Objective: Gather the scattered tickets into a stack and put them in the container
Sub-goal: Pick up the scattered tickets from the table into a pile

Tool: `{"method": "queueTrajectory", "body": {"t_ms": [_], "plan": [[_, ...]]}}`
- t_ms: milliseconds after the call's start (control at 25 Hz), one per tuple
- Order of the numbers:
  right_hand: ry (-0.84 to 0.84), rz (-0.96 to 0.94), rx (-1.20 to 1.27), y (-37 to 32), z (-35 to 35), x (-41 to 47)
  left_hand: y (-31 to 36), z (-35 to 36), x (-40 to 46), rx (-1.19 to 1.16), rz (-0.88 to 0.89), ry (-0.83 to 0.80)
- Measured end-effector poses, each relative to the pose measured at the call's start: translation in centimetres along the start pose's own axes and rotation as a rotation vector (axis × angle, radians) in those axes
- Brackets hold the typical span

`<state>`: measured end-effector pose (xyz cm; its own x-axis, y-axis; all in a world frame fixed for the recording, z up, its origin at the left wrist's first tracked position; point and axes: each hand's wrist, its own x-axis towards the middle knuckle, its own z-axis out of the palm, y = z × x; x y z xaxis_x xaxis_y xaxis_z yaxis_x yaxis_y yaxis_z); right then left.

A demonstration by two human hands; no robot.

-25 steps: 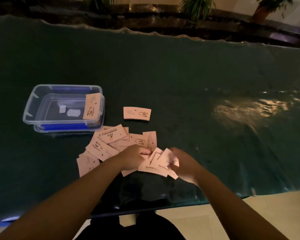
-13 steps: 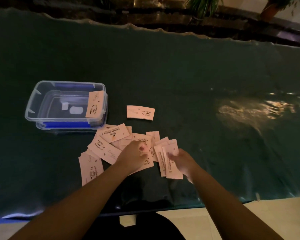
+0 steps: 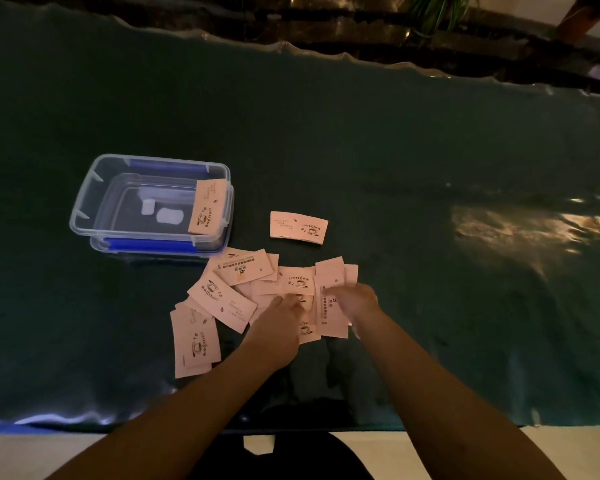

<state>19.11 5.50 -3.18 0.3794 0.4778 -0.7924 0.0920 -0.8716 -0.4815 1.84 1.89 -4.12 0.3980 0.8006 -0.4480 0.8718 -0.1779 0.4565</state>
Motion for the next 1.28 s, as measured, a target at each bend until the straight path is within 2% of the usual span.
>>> {"method": "queueTrajectory", "body": {"t_ms": [240, 360, 480, 600, 720, 880, 960, 1120, 1280], "plan": [[-0.097, 0.063, -0.038, -0.9, -0.4, -0.2, -0.6, -0.1, -1.6, -0.087, 0.004, -0.013], [-0.066, 0.014, -0.103, -1.2, -1.7, -0.3, -1.4, 0.3, -3.7, -0.008, 0.017, 0.031], [0.016, -0.044, -0.147, -1.6, -3.9, -0.1, -2.1, 0.7, -5.5, -0.059, -0.081, -0.029], [-0.024, -0.150, -0.175, -2.7, -5.2, -0.4, -2.0, 1.0, -6.3, -0.150, -0.216, -0.111], [-0.207, -0.295, -0.429, -4.4, -4.1, -1.0, -1.6, 1.9, -6.8, -0.414, -0.389, -0.122], [-0.337, -0.517, -0.858, -6.3, -0.1, -1.2, -0.8, 2.3, -7.2, -1.166, -0.756, -0.109], [-0.376, -0.622, -1.044, -6.9, 1.7, -1.4, -0.6, 2.6, -7.2, -1.445, -0.885, -0.096], [-0.387, -0.671, -1.207, -6.6, 3.4, -1.4, -0.3, 3.3, -7.1, -1.824, -0.932, -0.034], [-0.378, -0.653, -1.148, -5.4, 3.5, -1.4, -0.6, 3.2, -7.1, -1.934, -0.878, 0.029]]}}
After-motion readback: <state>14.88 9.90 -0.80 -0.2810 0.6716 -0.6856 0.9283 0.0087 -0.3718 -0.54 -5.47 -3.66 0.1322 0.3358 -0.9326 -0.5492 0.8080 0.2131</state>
